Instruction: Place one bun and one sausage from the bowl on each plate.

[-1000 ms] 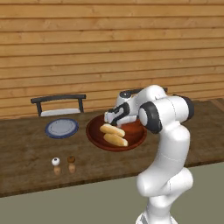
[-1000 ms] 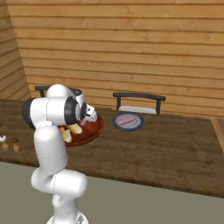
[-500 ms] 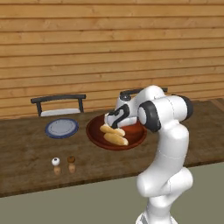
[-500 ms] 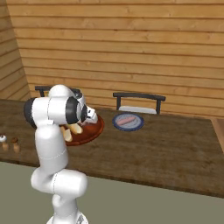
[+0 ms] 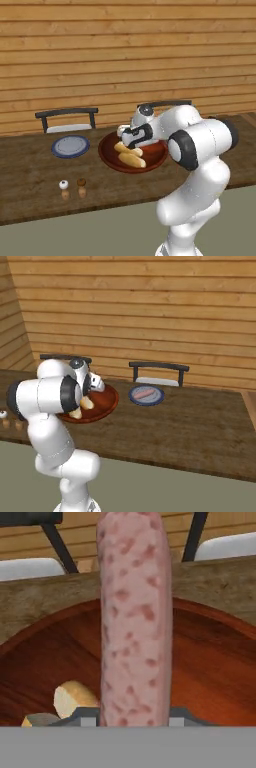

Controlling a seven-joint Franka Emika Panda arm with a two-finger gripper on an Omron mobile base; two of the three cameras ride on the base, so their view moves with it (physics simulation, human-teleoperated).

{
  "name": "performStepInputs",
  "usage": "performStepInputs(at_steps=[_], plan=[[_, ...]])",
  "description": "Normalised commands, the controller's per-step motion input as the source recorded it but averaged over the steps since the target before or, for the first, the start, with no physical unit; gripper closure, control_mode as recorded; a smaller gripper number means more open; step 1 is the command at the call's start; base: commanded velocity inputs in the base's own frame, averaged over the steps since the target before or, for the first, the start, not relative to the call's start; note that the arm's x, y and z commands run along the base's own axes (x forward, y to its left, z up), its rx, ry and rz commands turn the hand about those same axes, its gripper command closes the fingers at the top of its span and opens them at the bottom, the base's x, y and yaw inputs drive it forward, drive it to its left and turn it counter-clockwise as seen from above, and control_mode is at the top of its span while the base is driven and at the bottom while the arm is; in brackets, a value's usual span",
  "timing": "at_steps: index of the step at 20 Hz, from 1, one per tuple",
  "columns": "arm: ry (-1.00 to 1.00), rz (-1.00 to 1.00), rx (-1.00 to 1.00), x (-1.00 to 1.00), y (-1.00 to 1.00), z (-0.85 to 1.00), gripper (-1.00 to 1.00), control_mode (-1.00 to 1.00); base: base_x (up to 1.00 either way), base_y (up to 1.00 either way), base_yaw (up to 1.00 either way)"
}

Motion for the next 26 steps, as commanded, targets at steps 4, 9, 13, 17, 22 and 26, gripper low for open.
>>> performStepInputs(at_steps=[4,9,13,17,22,26], plan=[[-0.21,0.11,0.00,-0.56,0.84,1.00,1.00,-1.00,0.00,0.00,0.00],[-0.03,0.22,0.00,-0.32,1.00,1.00,1.00,-1.00,0.00,0.00,0.00],[0.12,0.27,0.00,-0.03,1.00,0.51,1.00,-1.00,0.00,0.00,0.00],[0.14,0.20,-0.10,-0.08,1.00,-0.04,1.00,-1.00,0.00,0.00,0.00],[0.11,0.13,-0.24,0.02,0.73,-0.26,1.00,-1.00,0.00,0.00,0.00],[0.01,0.00,-0.10,0.38,0.39,-0.38,1.00,-1.00,0.00,0.00,0.00]])
